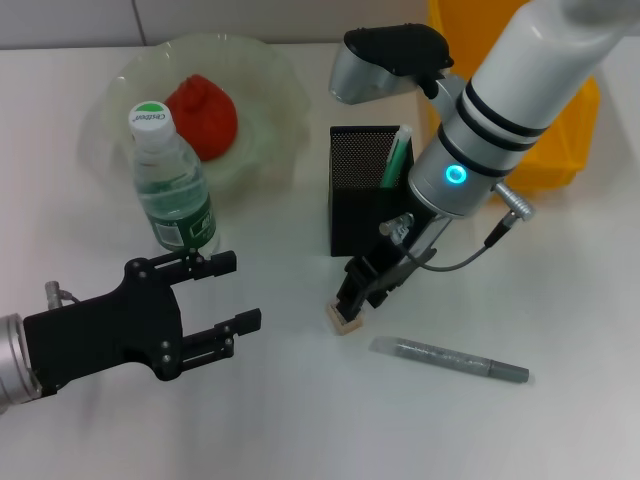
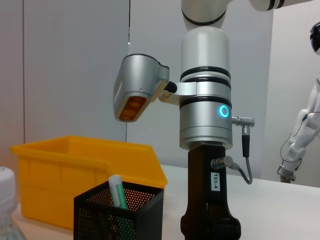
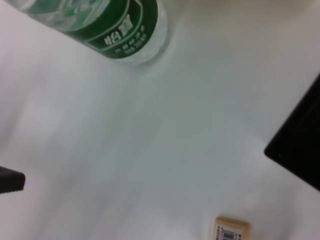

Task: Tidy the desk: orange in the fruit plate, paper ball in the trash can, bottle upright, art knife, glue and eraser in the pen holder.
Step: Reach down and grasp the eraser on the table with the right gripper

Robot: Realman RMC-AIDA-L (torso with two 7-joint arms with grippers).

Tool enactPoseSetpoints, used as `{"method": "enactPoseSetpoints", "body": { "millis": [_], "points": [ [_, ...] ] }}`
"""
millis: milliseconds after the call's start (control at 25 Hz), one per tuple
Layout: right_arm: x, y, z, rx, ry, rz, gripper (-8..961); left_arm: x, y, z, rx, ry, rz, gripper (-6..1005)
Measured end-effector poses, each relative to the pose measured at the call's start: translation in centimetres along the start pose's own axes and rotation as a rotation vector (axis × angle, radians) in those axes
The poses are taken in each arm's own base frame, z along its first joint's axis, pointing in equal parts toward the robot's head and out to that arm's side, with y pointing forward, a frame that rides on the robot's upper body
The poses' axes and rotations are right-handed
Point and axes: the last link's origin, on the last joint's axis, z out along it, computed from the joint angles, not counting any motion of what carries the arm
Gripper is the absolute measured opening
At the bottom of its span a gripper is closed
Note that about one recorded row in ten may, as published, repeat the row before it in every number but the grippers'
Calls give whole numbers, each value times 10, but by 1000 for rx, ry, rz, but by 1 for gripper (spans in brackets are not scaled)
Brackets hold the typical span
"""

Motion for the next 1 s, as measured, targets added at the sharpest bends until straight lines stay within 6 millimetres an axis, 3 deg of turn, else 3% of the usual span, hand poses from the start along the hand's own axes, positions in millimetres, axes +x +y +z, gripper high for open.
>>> {"method": "enactPoseSetpoints", "body": {
  "millis": [1000],
  "points": [
    [1,1,8,1,-8,-3,401,1,-1,1,3,4,5,659]
  ]
}}
